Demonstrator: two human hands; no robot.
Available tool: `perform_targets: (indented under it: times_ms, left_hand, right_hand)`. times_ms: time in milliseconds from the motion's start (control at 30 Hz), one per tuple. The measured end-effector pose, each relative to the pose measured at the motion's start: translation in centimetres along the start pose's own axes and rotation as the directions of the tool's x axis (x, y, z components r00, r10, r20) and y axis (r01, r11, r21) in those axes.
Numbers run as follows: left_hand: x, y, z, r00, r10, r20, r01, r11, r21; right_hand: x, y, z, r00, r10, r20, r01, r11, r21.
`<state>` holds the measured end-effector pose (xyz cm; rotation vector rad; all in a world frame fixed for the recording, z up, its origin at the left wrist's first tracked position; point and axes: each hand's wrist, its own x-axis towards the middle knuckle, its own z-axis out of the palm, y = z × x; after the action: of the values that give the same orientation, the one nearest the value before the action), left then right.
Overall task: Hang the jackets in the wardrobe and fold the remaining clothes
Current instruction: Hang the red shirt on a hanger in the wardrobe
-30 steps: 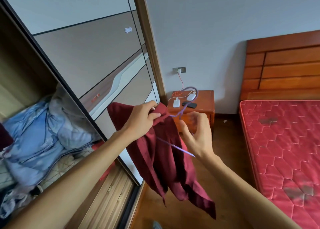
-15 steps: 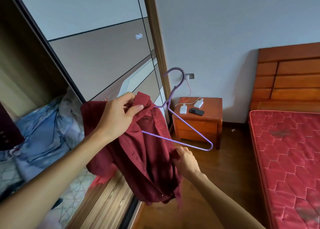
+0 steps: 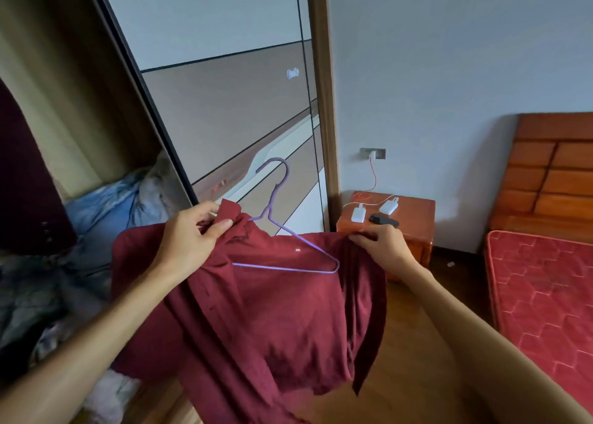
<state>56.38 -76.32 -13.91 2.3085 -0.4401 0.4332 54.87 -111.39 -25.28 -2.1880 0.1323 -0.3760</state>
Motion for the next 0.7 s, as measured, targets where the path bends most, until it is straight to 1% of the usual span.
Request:
perform_targets:
  times_ms: [133, 300, 400, 467, 533, 567, 600, 633, 667, 700]
  left_hand:
    - [-0.5, 0.2, 1.7, 0.997, -0.061, -0.053, 0.056, 0.996, -0.075]
    - [-1.6, 2.4, 4.1, 0.997, -0.080, 0.012, 0.080, 0.981, -0.176]
    - [-2.0, 2.8, 5.7, 0.983, -0.180, 0.043, 0.185, 0.944, -0.274]
    - [-2.0, 3.5, 6.3, 0.958, -0.265, 0.107, 0.285, 0.866, -0.410]
    - [-1.7, 5.0, 6.5, 0.922, -0.342, 0.180, 0.381, 0.722, -0.577]
    - [-1.3, 5.9, 6.3, 0.900, -0.383, 0.210, 0.423, 0.645, -0.636]
    - [-0.8, 6.7, 6.1, 0.886, -0.410, 0.218, 0.442, 0.602, -0.665]
    - [-0.4, 7.4, 5.8, 0.880, -0.427, 0.206, 0.444, 0.590, -0.674]
    - [0.1, 7.7, 5.4, 0.885, -0.426, 0.186, 0.430, 0.599, -0.675]
    - [0.5, 7.9, 4.9, 0.892, -0.420, 0.164, 0.407, 0.593, -0.695]
  right_hand:
    - [-0.3, -2.9, -0.2, 0.998, -0.061, 0.030, 0.060, 0.998, 0.027]
    - [-1.3, -7.3, 1.4, 0.986, -0.158, 0.057, 0.156, 0.987, 0.043]
    - [-2.3, -10.6, 2.7, 0.966, -0.258, 0.014, 0.255, 0.962, 0.101]
    - [-3.0, -12.7, 3.3, 0.954, -0.298, -0.038, 0.300, 0.939, 0.168]
    - [-3.7, -14.7, 3.7, 0.935, -0.352, -0.037, 0.352, 0.915, 0.196]
    - [-4.0, -15.8, 3.9, 0.920, -0.391, -0.024, 0.388, 0.901, 0.196]
    - [-4.2, -16.7, 4.0, 0.903, -0.430, -0.008, 0.423, 0.885, 0.196]
    - [-4.2, -17.6, 3.8, 0.886, -0.463, 0.009, 0.452, 0.869, 0.203]
    - [-4.0, -18.3, 3.5, 0.876, -0.482, 0.036, 0.464, 0.859, 0.216]
    - [-3.7, -18.8, 2.8, 0.871, -0.484, 0.089, 0.451, 0.857, 0.248]
